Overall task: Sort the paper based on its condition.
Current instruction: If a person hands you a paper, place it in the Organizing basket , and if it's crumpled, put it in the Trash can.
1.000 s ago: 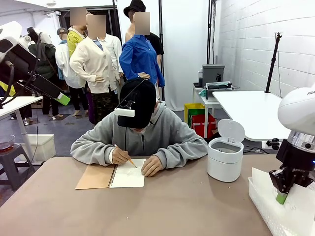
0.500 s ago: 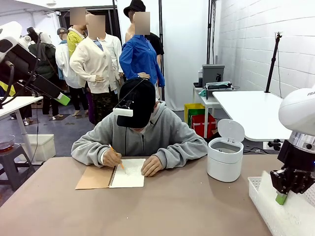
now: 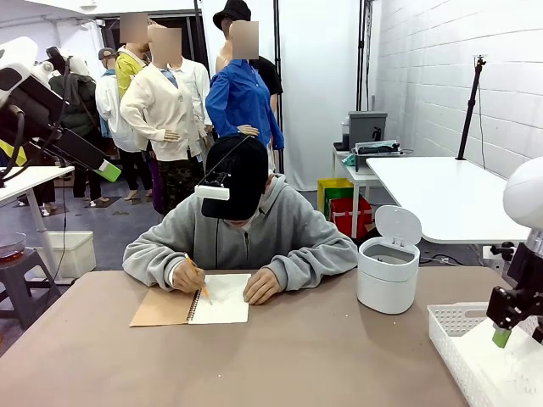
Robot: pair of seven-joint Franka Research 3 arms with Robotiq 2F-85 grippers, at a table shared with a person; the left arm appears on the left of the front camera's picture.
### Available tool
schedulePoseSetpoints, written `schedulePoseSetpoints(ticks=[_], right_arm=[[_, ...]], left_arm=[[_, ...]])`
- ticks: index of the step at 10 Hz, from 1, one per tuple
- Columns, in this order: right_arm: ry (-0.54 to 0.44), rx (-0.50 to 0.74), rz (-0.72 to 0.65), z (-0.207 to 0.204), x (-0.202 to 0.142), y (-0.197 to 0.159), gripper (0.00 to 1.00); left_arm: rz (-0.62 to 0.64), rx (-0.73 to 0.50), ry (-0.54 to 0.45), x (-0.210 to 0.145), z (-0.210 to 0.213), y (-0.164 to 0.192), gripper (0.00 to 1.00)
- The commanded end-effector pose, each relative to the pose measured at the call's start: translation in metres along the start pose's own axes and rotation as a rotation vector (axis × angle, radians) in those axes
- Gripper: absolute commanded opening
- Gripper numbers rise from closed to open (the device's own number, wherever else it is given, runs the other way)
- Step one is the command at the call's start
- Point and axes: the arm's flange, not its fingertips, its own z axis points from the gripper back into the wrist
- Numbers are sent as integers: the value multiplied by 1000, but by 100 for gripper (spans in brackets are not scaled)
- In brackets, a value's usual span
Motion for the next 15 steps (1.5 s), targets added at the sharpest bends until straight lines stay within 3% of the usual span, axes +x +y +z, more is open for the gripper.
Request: schedulePoseSetpoints(ticks=[1,7,9,10,13,14,15], right_arm=[[-35,-52,-7,18,2,-6,100],[-214,-131,168,88,-29,-4,100],[-215,-64,186,103,-39,1,100],[-220,-118,149,100,-27,0,100],[-220,-118,149,100,-27,0,100],[-220,-102,163,104,-33,2,100],[-288,-52,273,116,-47,19,100]], left_arm=[[18,-15,-5,0,0,0,100],[18,-15,-5,0,0,0,100],[18,-15,-5,0,0,0,100],[18,-15,-5,0,0,0,100],[18,-15,-5,0,0,0,100],[18,-15,-5,0,0,0,100],[18,-15,-5,0,0,0,100]])
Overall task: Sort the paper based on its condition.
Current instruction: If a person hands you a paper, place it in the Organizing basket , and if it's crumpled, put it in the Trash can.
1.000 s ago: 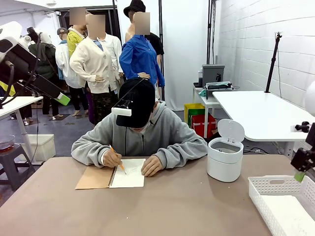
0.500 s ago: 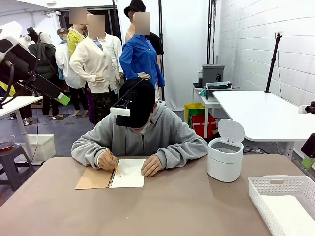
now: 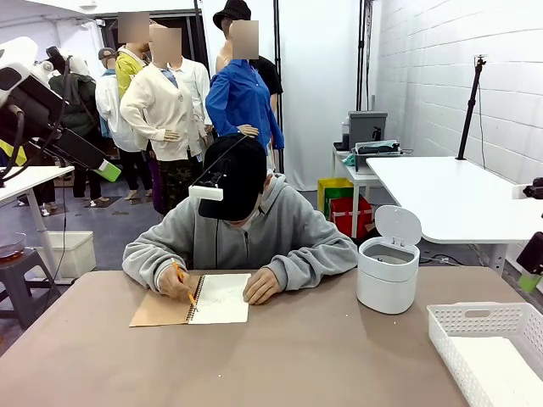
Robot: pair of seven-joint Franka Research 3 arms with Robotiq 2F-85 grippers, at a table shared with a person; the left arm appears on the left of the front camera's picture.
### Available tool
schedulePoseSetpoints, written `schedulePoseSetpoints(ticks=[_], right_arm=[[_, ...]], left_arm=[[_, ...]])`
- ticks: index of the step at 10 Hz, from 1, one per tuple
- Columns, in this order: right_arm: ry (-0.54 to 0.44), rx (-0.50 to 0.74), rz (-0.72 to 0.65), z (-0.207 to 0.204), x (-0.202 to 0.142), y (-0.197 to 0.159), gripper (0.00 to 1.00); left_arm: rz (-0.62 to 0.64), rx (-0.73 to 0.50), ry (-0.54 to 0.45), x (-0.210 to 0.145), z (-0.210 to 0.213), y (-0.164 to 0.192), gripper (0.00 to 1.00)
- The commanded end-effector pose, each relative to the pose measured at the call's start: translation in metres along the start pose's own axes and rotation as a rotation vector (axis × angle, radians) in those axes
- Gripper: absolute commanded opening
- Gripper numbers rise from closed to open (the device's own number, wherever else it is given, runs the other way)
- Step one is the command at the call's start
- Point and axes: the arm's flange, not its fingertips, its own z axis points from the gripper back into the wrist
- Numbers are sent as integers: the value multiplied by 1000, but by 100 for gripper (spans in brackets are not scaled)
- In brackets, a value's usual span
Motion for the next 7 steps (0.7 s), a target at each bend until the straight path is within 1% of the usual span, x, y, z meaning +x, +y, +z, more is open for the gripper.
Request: schedulePoseSetpoints(ticks=[1,2,3,4,5,7], right_arm=[[-98,78,131,33,-6,24,100],[-124,82,210,48,-4,42,100],[-174,91,261,59,-1,62,100],[-191,114,327,76,3,73,100],[-202,133,393,89,0,90,100],[-244,114,467,106,8,118,100]], left_arm=[[18,-15,-5,0,0,0,100],[18,-15,-5,0,0,0,100],[18,-15,-5,0,0,0,100],[18,-15,-5,0,0,0,100],[18,-15,-5,0,0,0,100],[18,-15,-5,0,0,0,100]])
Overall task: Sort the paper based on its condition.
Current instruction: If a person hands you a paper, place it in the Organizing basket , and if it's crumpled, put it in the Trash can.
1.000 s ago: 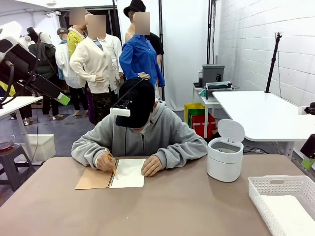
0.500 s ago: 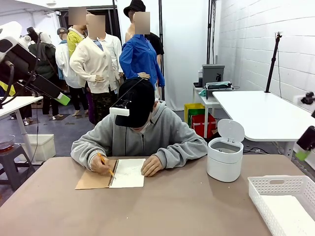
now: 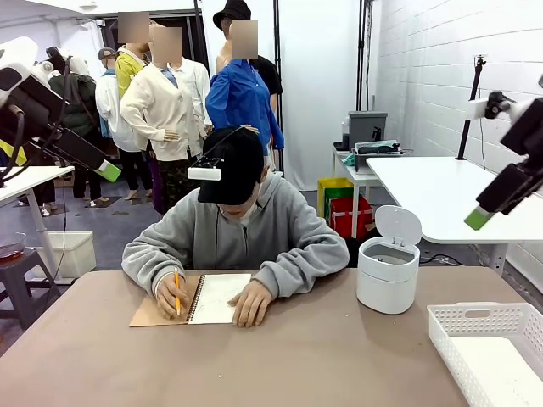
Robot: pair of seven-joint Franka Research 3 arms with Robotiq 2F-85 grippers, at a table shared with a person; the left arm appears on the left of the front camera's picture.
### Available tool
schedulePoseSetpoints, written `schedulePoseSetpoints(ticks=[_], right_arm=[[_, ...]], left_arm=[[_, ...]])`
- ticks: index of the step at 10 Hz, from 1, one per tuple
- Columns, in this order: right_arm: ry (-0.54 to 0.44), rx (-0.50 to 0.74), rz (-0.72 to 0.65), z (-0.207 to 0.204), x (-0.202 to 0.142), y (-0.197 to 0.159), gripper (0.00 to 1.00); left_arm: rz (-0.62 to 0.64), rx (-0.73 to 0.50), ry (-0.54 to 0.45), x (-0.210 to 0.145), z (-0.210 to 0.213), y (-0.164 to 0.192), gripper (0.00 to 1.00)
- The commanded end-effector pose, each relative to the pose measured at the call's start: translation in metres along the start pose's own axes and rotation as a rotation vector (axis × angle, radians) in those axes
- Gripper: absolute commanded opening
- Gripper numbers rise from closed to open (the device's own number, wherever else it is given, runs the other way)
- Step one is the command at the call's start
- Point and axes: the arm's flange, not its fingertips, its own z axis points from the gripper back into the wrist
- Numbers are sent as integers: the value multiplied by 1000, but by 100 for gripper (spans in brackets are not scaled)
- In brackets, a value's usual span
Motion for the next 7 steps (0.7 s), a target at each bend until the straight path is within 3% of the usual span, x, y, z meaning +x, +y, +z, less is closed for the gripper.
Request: schedulePoseSetpoints(ticks=[1,5,7], right_arm=[[-13,29,86,-1,20,19,100],[-41,36,219,-1,100,91,100],[-15,91,124,-15,129,131,100]], left_arm=[[18,-15,-5,0,0,0,100],[18,-15,-5,0,0,0,100],[18,-15,-5,0,0,0,100]])
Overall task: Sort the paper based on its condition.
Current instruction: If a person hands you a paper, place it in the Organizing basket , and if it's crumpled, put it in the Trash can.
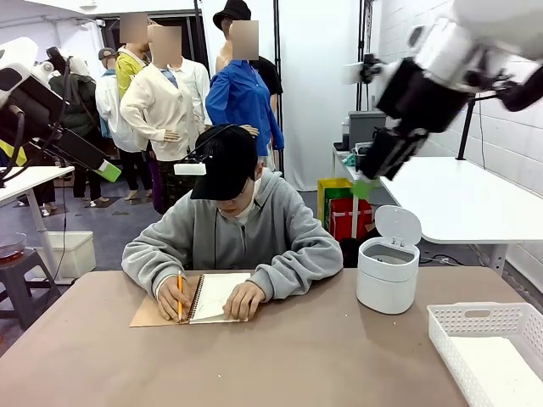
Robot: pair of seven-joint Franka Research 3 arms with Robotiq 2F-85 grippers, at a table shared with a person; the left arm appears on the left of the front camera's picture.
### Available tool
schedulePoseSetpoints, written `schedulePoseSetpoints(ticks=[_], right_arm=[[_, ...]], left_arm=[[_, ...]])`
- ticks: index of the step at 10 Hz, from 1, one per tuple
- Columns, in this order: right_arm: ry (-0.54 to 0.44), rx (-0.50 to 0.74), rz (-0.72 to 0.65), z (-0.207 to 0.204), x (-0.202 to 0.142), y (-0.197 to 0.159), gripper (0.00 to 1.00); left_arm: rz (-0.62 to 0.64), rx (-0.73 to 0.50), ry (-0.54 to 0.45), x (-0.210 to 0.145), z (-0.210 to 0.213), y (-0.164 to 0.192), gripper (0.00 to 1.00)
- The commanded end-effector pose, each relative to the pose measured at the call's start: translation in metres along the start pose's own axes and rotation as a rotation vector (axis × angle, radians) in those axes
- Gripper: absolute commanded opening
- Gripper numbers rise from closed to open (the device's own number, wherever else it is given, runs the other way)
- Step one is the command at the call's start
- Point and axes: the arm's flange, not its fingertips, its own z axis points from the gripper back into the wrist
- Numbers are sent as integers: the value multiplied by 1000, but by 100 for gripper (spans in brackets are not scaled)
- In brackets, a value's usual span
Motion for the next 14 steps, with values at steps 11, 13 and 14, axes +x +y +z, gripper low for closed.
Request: schedulePoseSetpoints(ticks=[11,13,14], right_arm=[[-143,52,-227,-39,67,0,100],[-143,52,-227,-39,67,0,100],[-143,52,-227,-39,67,0,100]], left_arm=[[18,-15,-5,0,0,0,100],[18,-15,-5,0,0,0,100],[18,-15,-5,0,0,0,100]])
